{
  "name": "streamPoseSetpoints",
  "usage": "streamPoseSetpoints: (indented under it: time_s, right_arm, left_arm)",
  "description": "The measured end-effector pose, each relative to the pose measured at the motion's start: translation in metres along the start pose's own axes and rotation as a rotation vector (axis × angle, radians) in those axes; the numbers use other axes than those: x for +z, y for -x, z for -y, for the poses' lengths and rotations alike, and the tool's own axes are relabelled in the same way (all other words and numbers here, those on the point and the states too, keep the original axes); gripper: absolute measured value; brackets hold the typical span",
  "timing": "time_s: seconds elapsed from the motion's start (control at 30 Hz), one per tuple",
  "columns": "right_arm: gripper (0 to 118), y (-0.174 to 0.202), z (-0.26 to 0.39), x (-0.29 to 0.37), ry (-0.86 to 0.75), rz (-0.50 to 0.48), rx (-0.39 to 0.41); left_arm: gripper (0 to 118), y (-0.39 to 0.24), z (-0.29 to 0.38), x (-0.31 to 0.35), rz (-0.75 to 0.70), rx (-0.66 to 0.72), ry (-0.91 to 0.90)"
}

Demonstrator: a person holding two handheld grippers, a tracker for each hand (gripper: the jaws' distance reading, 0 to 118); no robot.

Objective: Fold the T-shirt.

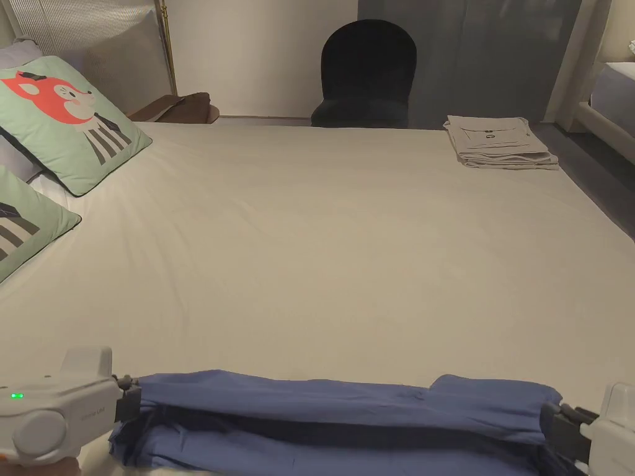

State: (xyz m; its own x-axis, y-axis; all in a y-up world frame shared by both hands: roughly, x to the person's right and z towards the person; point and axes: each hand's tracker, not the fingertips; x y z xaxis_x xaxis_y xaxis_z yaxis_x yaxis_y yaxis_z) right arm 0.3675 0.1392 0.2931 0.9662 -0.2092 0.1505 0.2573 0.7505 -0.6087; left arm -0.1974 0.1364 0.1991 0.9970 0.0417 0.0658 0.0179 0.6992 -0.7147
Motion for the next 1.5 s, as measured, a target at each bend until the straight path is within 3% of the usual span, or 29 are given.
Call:
streamPoseSetpoints:
  time_s: [0.4,0.47,0.5,0.53,0.6,0.63,0.67,0.77,1.07,1.23,1.3,1.33,1.4,1.5]
  right_arm:
    - [4,0.002,0.052,-0.023,0.09,0.106,0.02]
    - [5,0.006,0.049,-0.018,0.081,0.111,0.026]
    - [9,0.009,0.048,-0.015,0.071,0.109,0.029]
    - [27,0.012,0.045,-0.013,0.06,0.109,0.039]
    - [71,0.023,0.037,-0.007,0.019,0.138,0.093]
    - [94,0.029,0.032,-0.005,-0.012,0.148,0.124]
    - [101,0.036,0.026,-0.002,-0.043,0.149,0.142]
    - [105,0.06,0.007,0.008,-0.18,0.153,0.177]
    - [105,0.119,-0.044,0.039,-0.464,0.081,0.209]
    - [105,0.142,-0.057,0.053,-0.572,0.106,0.275]
    - [101,0.147,-0.059,0.057,-0.59,0.108,0.289]
    - [92,0.149,-0.06,0.058,-0.597,0.103,0.289]
    - [70,0.151,-0.06,0.061,-0.624,0.104,0.289]
    - [14,0.155,-0.06,0.062,-0.641,0.118,0.291]
  left_arm:
    - [1,0.0,0.052,-0.014,-0.03,0.059,0.1]
    - [8,-0.001,0.049,-0.012,-0.036,0.06,0.089]
    - [20,-0.002,0.047,-0.011,-0.036,0.061,0.089]
    - [47,-0.003,0.044,-0.009,-0.043,0.072,0.091]
    - [95,-0.006,0.035,-0.002,-0.05,0.12,0.074]
    - [112,-0.008,0.028,0.001,-0.038,0.154,0.048]
    - [110,-0.011,0.022,0.005,-0.019,0.169,0.008]
    - [109,-0.025,-0.002,0.021,0.022,0.175,-0.119]
    - [109,-0.077,-0.048,0.049,0.044,-0.002,-0.535]
    - [108,-0.114,-0.054,0.078,-0.031,-0.051,-0.677]
    - [107,-0.12,-0.053,0.081,-0.028,-0.051,-0.698]
    - [104,-0.122,-0.052,0.082,-0.026,-0.057,-0.704]
    - [80,-0.123,-0.053,0.08,-0.013,-0.063,-0.716]
    - [6,-0.126,-0.053,0.078,-0.011,-0.068,-0.719]
